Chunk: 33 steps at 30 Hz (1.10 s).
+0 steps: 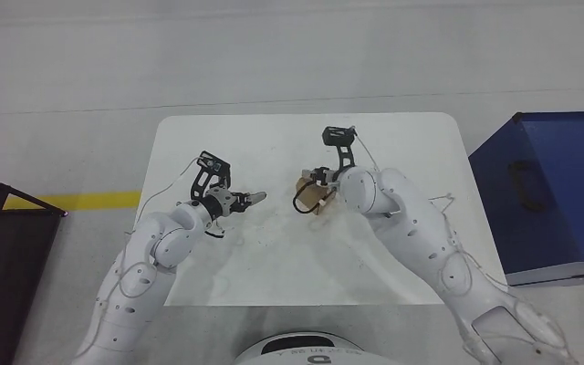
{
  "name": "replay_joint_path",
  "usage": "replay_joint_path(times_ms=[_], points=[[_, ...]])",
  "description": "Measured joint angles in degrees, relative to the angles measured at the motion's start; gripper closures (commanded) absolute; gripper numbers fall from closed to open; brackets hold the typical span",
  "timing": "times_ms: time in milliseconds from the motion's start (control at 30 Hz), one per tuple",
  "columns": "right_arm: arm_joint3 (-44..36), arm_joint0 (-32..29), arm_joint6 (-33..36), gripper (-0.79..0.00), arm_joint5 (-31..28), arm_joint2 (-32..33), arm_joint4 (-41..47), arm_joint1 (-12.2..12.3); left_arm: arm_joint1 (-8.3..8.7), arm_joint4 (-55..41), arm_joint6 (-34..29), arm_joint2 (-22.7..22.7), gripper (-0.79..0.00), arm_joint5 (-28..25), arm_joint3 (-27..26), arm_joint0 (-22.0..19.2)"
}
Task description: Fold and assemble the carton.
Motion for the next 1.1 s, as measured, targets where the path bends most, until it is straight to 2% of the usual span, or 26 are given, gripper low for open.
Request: replay_joint_path(times_ms=[133,233,300,333,467,567,633,667,733,833,1100], points=[[1.11,-0.91,2.88,-0.499,-5.4,3.36,10.26,-0.01,0.11,-0.78,0.55,-0.71,-0.785,0.13,-0.37,0.82],[0.41,-2.51,5.05,-0.489,-9.97,5.34,16.14,0.26,0.26,-1.26,0.84,-1.7,-0.785,0.1,-0.53,1.56],[-0.38,-3.72,6.57,-0.44,-12.49,6.44,19.6,0.46,0.4,-1.51,0.98,-2.51,-0.785,0.1,-0.66,2.18],[-0.93,-4.51,7.62,-0.437,-14.15,6.94,21.67,0.59,0.48,-1.64,1.05,-3.07,-0.785,0.05,-0.8,2.61],[-3.18,-6.86,9.52,-0.511,-19.18,7.69,25.13,1.04,0.76,-2.09,1.22,-4.7,-0.785,-0.28,-1.53,4.01],[-5.07,-8.79,5.35,-0.517,-17.39,9.51,22.69,1.51,0.89,-2.23,1.3,-5.4,-0.785,-0.19,-2.06,4.79],[-6.51,-10.63,0.62,-0.517,-13.48,10.72,19.45,1.76,0.93,-2.21,1.42,-5.56,-0.785,-0.11,-2.36,5.01],[-7.14,-11.5,-1.33,-0.542,-11.56,10.84,17.91,1.81,0.93,-2.18,1.51,-5.52,-0.785,-0.11,-2.48,4.97],[-8.19,-13.26,-4.48,-0.523,-8.74,10.74,16.55,1.81,0.87,-2.13,1.65,-4.88,-0.785,-0.37,-2.62,4.37],[-7.64,-15.01,-6.86,-0.471,-8.73,10.98,19.28,1.64,0.64,-1.93,1.21,-2.97,-0.785,-1.0,-1.72,2.47],[-4.77,-16.58,-10.35,-0.434,-11.74,10.59,24.32,1.27,-0.24,-0.67,-0.95,3.08,-0.785,-1.24,3.72,-4.2]])
